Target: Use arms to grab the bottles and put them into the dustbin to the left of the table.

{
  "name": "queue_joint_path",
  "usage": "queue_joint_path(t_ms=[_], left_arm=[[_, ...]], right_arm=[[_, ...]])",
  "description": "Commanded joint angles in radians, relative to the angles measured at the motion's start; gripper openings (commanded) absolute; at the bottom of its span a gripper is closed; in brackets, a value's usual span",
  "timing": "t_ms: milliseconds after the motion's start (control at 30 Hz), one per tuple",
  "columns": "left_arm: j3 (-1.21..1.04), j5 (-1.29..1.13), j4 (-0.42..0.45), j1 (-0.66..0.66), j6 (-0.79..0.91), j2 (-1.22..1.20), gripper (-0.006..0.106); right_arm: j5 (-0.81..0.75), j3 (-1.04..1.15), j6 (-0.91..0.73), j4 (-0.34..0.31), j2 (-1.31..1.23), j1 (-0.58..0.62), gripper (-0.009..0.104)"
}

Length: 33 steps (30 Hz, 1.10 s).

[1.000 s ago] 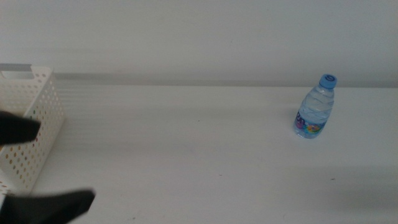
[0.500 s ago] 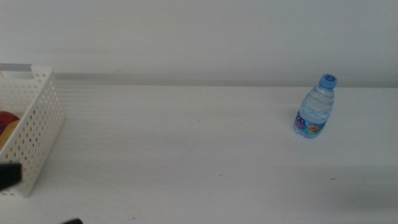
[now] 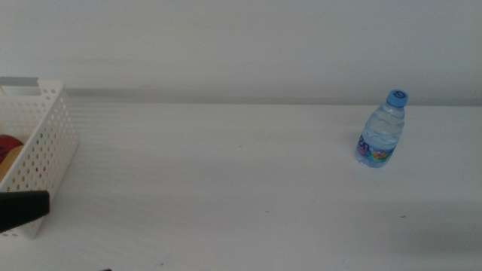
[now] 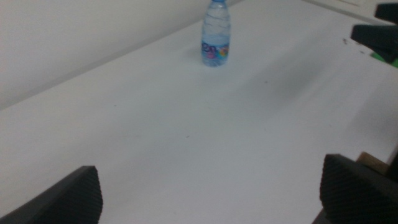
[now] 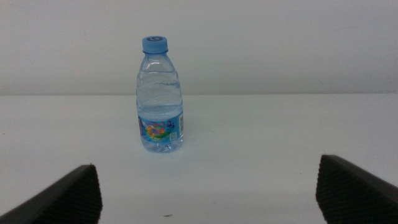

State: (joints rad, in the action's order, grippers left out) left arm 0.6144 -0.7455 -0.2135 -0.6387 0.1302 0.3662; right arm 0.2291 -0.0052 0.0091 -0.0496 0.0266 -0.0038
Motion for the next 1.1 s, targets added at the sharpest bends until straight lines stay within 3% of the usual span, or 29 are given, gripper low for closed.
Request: queue_joint_path(t_ms=[0,600,933,1067], left_arm=[[-0.006,0.023,0.026,-0.009,-0.052,-0.004,0.094],[-0.006,0.035,0.062,-0.009,-0.058,-0.004,0.094],[-0.006,0.113,0.214,-0.009,-0.099,-0.004,0.094],[-0.006,0.117,0.214,-0.009,-0.109,-0.004,0.094]], right_arm=[[-0.006,0.044,-0.001,-0.004,-0.005,-0.006,0.092],[-0.006,0.044,-0.001,-0.002,-0.005,-0.006,0.092],[-0.006,0.044,-0.001,0.000,-0.005,-0.006,0.092],[-0.006,0.044,-0.001,0.000,-0.005,-0.006,0.092]])
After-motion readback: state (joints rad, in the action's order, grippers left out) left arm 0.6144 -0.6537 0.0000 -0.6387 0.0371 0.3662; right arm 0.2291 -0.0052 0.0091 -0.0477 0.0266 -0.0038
